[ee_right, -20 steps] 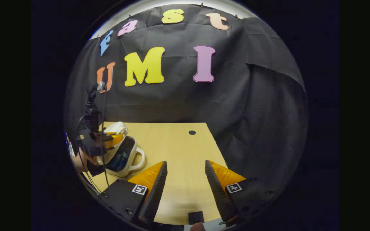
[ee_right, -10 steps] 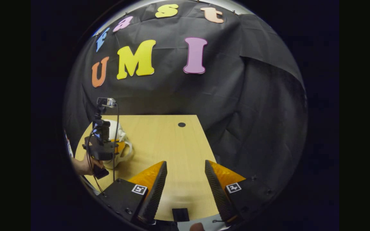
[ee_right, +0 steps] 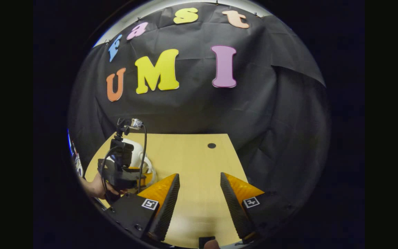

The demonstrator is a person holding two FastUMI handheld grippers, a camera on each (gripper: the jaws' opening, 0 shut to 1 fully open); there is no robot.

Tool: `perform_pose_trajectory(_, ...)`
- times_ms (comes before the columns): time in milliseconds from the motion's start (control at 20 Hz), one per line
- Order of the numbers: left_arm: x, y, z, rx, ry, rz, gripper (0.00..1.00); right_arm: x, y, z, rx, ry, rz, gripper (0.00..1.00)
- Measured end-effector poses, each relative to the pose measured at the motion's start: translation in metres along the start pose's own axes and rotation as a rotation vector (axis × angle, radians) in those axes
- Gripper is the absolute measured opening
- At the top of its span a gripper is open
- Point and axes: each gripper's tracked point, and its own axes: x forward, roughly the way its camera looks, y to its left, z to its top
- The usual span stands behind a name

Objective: First open the suitcase, pack the skin care products into it, and then close the suitcase.

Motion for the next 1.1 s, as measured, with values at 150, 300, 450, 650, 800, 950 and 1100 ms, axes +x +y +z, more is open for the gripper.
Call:
perform_pose_trajectory(150,-0.034,0.009,0.029,-0.018,-0.079,0.019,0.95,0.012,0.023,0.029,-0.005,-0.056,0.039,0.71)
perform_pose_trajectory(300,-0.083,0.035,0.087,-0.041,-0.247,0.063,0.95,0.020,0.047,0.083,-0.030,-0.164,0.074,0.71)
perform_pose_trajectory(450,-0.138,0.064,0.146,-0.062,-0.417,0.111,0.95,0.023,0.067,0.135,-0.037,-0.282,0.078,0.70)
perform_pose_trajectory(650,-0.211,0.094,0.212,-0.069,-0.675,0.179,0.95,0.013,0.098,0.176,0.001,-0.388,0.087,0.70)
perform_pose_trajectory(800,-0.246,0.095,0.220,-0.075,-0.774,0.182,0.95,0.000,0.112,0.195,-0.011,-0.471,0.067,0.71)
perform_pose_trajectory(950,-0.264,0.108,0.229,-0.058,-0.819,0.221,0.95,-0.012,0.122,0.207,0.001,-0.536,0.046,0.71)
perform_pose_trajectory(1100,-0.269,0.118,0.228,-0.058,-0.828,0.233,0.95,-0.012,0.126,0.202,0.002,-0.526,0.022,0.72)
